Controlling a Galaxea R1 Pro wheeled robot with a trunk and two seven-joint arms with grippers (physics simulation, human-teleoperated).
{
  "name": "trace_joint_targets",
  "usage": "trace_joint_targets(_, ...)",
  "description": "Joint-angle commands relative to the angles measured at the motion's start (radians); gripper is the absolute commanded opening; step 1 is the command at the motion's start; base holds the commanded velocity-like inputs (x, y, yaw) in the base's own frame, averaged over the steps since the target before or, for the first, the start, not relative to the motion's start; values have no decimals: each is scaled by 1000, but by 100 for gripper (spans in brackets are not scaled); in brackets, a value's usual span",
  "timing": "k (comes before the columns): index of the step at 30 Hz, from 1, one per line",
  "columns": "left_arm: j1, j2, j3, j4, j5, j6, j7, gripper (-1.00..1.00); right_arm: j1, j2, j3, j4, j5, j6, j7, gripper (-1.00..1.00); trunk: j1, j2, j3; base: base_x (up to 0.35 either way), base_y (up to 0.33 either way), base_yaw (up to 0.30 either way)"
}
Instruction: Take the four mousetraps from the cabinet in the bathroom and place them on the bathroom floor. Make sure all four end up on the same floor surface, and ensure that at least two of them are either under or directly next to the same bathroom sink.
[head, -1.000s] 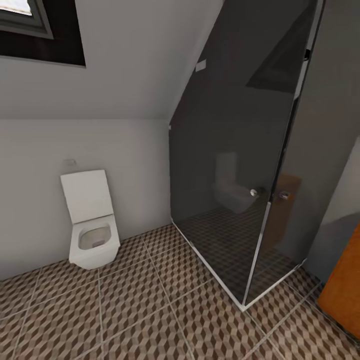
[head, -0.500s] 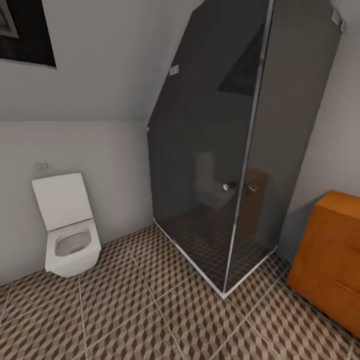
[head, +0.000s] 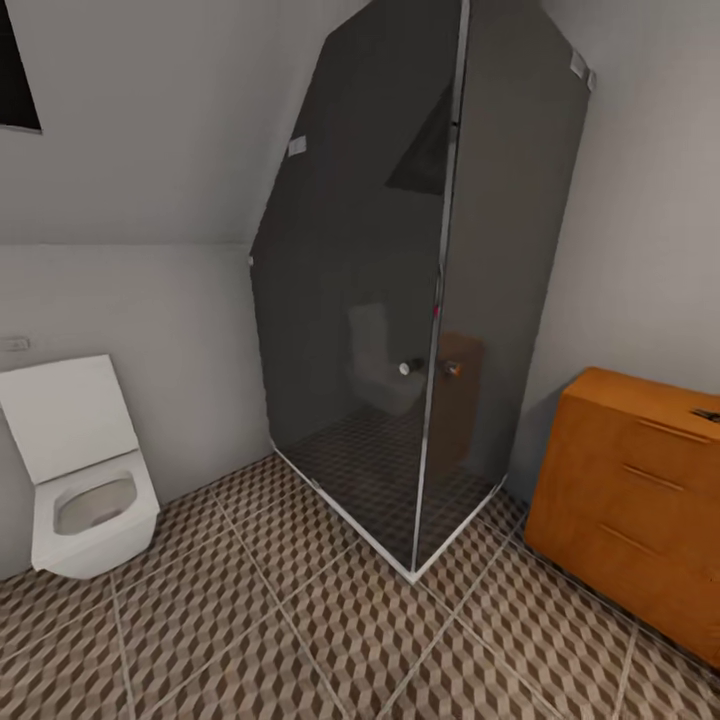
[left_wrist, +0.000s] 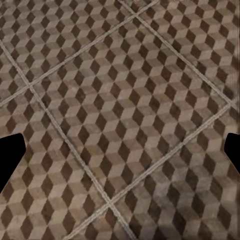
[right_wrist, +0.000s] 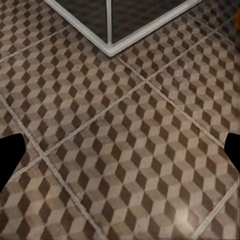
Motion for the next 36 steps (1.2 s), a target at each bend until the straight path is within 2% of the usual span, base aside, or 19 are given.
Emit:
trace_joint_targets(1, 0, 0, 0, -1, -2, -2, 3, 100, -1, 0, -1, 1, 3, -3, 0, 100, 0, 0, 0, -7, 0, -262)
trace_joint_targets(25, 0, 0, 0, 3, -3, -1, 3, 100, 0, 0, -1, 1, 3, -3, 0, 100, 0, 0, 13, -1, 0, -262)
trace_joint_targets(36, 0, -12, 0, 19, -5, -1, 3, 100, -1, 0, -1, 1, 3, -3, 0, 100, 0, 0, 18, 0, 0, -262)
